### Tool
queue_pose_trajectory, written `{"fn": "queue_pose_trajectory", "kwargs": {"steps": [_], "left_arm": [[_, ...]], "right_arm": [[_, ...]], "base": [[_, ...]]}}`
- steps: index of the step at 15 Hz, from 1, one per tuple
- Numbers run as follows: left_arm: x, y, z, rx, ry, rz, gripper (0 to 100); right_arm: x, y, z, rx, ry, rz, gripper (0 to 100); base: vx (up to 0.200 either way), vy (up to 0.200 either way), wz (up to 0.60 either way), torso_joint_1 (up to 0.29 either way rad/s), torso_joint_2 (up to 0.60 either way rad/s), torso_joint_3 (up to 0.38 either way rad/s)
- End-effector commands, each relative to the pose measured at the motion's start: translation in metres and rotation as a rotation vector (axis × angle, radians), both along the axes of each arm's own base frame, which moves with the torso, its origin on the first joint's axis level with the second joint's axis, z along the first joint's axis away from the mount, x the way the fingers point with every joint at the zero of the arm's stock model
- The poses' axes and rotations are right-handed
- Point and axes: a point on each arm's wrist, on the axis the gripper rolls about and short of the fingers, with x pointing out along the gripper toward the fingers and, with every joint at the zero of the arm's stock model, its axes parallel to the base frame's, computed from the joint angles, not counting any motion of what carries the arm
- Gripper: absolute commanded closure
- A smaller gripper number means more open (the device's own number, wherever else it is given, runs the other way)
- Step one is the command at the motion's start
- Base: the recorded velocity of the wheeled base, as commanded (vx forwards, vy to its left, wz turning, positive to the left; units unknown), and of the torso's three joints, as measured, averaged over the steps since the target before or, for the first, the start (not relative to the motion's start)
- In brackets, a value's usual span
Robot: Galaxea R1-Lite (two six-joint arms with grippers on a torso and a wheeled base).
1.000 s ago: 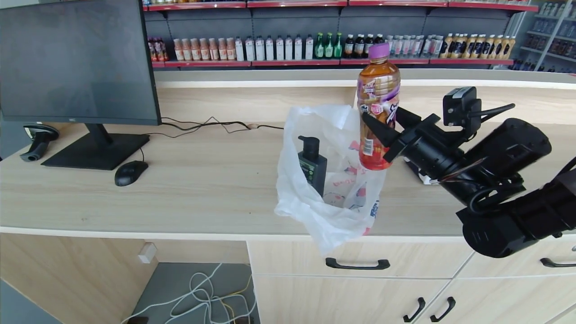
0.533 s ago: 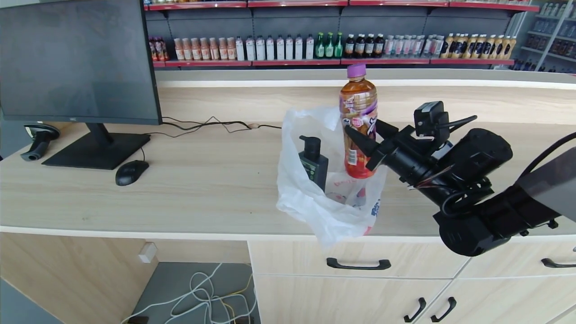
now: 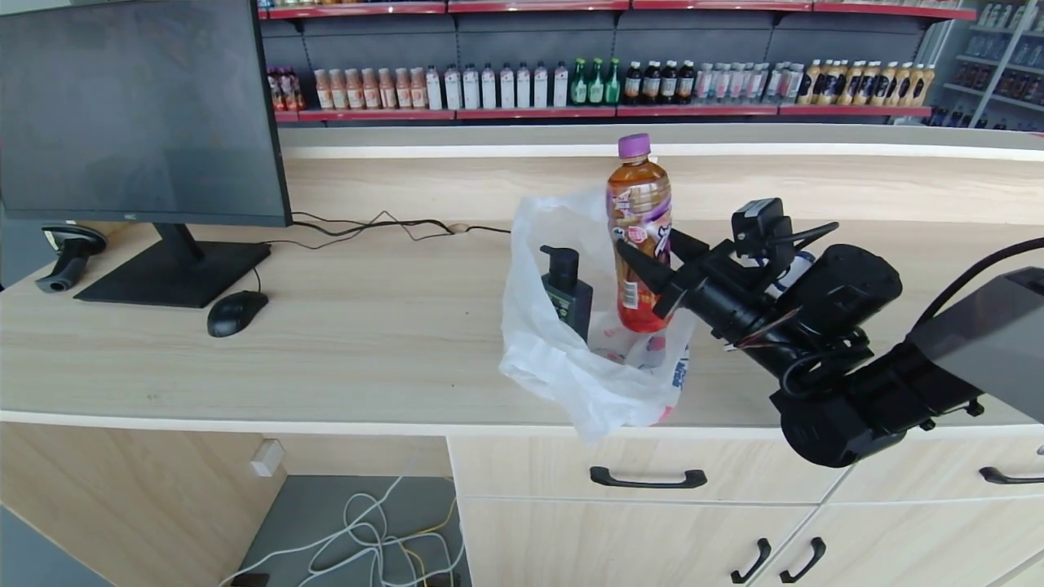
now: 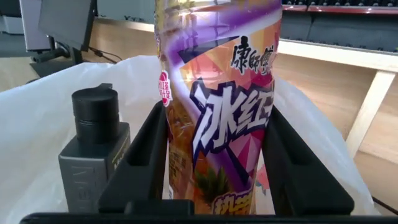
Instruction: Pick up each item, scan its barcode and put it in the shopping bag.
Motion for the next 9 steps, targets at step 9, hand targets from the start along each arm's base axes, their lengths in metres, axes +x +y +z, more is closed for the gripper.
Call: {"fn": "queue_pose_trajectory", "kwargs": {"steps": [9], "left_arm": [[0.000, 0.000, 0.000, 0.000, 0.001, -0.001, 0]], "right_arm": [[0.001, -0.006, -0.026, -0.032, 0.083, -0.015, 100]], "base": [[0.000, 0.000, 0.00, 0.000, 0.00, 0.000]]}}
